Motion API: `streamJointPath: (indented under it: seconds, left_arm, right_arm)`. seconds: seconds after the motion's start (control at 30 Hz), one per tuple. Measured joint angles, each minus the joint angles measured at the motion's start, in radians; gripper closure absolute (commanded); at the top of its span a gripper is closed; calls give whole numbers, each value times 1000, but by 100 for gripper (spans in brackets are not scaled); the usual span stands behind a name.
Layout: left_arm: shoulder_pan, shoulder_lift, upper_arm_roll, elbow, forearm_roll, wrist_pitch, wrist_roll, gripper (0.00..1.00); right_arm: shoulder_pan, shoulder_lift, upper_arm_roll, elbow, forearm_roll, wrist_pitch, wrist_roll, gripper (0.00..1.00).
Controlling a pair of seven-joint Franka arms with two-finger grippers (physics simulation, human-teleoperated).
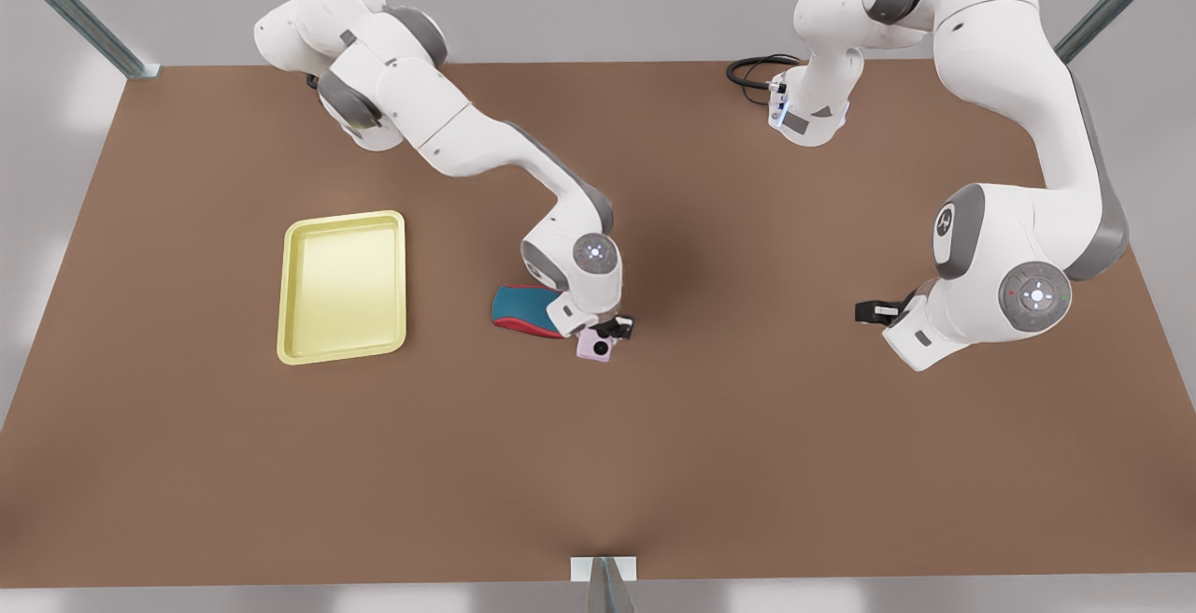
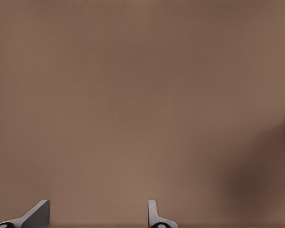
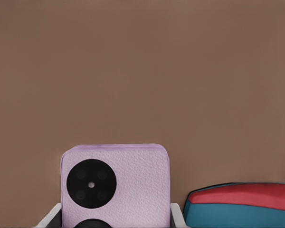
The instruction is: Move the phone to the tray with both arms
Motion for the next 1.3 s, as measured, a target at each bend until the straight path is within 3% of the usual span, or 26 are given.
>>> streamJointPath:
  seconds: [0.43,0.6,0.83,0.87,0.9,1.1,1.3]
  left_arm:
    - [-2,-4,0,0,-2,-2,0,0]
    - [-2,-3,-1,0,-4,-1,0,0]
    - [-8,-4,-1,-8,-6,-4,-7,0]
    - [-9,-3,-1,-9,-6,-4,-10,0]
    - [-9,-3,-2,-9,-6,-5,-12,0]
    - [-10,-3,-2,-9,-5,-6,-25,0]
    - [-6,-25,14,5,-5,-2,-34,0]
  right_arm:
    - [-464,-462,16,-739,3,124,-264,24]
    - [-617,-543,12,-872,6,191,-419,24]
    - [-665,-627,13,-1033,9,220,-598,23]
    - [-665,-630,13,-1043,8,222,-618,3]
    - [-666,-630,13,-1048,7,223,-637,0]
    - [-692,-655,12,-1019,3,221,-735,0]
    - [-668,-750,-43,-537,87,-76,-812,0]
